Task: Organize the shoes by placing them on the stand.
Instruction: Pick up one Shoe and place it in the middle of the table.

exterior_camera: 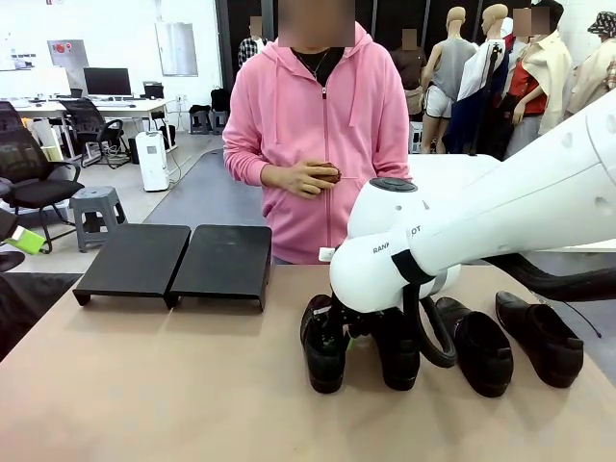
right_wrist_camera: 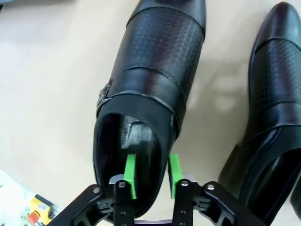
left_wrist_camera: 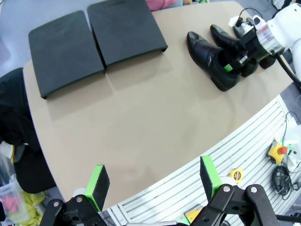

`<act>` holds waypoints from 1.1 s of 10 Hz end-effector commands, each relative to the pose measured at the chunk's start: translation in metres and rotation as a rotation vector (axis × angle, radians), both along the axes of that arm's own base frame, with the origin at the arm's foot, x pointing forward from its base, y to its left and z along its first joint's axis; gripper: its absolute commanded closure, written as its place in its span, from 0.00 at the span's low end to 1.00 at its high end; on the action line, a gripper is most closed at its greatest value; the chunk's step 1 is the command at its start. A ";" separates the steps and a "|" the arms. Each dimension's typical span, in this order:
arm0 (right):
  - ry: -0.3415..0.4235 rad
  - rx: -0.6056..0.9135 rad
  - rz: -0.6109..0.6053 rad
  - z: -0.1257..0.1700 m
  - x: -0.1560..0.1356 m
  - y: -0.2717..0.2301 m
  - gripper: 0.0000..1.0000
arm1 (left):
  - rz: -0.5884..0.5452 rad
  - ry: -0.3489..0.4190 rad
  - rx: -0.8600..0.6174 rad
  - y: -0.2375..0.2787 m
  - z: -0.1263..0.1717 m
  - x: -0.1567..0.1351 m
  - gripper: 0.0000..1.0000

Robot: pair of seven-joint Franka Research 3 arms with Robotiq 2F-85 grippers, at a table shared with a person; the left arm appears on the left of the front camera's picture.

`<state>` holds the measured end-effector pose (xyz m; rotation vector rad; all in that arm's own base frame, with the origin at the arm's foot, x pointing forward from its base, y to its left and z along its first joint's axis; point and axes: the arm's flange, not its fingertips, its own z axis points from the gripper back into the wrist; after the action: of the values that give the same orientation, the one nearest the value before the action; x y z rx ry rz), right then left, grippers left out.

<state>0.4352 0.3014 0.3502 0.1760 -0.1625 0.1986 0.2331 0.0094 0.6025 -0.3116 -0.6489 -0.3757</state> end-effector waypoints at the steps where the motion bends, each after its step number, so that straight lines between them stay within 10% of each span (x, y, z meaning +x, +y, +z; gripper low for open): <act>1: -0.030 0.011 -0.026 -0.002 -0.006 -0.001 1.00 | -0.016 -0.001 -0.008 0.001 -0.001 0.000 0.00; 6: 0.014 0.060 -0.048 0.047 -0.025 -0.013 1.00 | -0.016 -0.001 -0.008 0.001 -0.001 0.000 0.00; 9: -0.043 0.114 -0.155 0.153 -0.102 -0.047 1.00 | -0.016 -0.001 -0.008 0.001 -0.001 0.000 0.00; 11: -0.058 0.128 -0.176 0.168 -0.162 -0.059 1.00 | -0.016 -0.001 -0.008 0.001 -0.001 0.000 0.00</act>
<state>0.3032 0.2495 0.5215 0.2673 -0.2296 0.0488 0.2332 0.0095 0.6025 -0.3121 -0.6486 -0.3754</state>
